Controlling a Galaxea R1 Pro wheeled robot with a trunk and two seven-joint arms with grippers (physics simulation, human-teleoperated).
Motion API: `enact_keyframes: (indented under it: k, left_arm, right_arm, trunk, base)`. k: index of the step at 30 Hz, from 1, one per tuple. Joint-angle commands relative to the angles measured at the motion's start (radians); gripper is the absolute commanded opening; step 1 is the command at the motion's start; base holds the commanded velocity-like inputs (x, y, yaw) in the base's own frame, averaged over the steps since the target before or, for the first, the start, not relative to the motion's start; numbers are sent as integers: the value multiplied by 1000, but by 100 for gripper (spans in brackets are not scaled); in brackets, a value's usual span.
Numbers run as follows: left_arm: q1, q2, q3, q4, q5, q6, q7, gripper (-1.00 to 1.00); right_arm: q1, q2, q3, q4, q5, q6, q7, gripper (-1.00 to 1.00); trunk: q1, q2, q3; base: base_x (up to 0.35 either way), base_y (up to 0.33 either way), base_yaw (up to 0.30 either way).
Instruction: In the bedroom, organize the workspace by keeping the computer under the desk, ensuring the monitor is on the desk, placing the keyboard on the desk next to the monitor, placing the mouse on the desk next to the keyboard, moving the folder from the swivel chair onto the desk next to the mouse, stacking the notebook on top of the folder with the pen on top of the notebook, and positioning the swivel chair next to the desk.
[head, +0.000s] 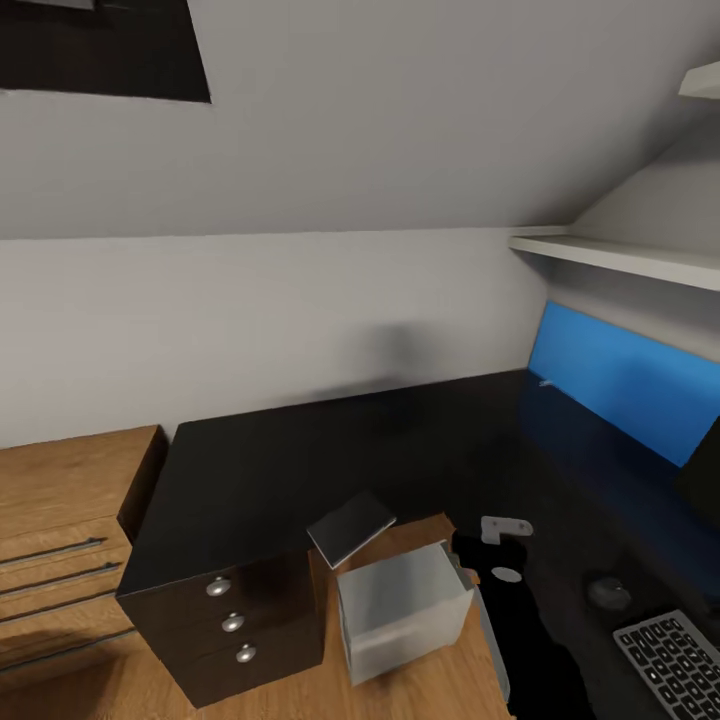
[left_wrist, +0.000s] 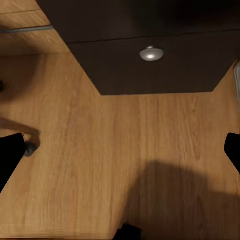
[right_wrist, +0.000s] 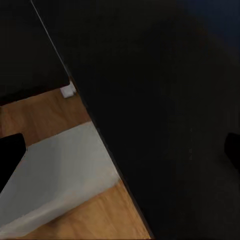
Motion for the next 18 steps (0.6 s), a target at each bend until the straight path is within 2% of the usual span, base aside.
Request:
enact_keyframes:
  k: [1, 4, 5, 18]
  left_arm:
    - [-1, 1, -7, 1, 11, -7, 6, 100]
    - [-1, 1, -7, 1, 11, -7, 5, 100]
    - [-1, 2, -6, 1, 11, -8, 5, 100]
    - [-1, 2, -5, 2, 12, -8, 7, 100]
  right_arm:
    - [0, 1, 10, 5, 7, -2, -11, 100]
    - [0, 1, 38, 20, 5, -24, -42, 100]
    - [1, 1, 52, 29, -8, -39, -56, 100]
    - [1, 1, 62, 28, -26, -50, -60, 100]
  trunk:
    - [0, -1, -1]
    - [0, -1, -1]
    - [0, -1, -1]
    - [0, -1, -3]
  base:
    - [0, 0, 180]
    - [0, 0, 103]
    - [0, 0, 19]
    - [0, 0, -9]
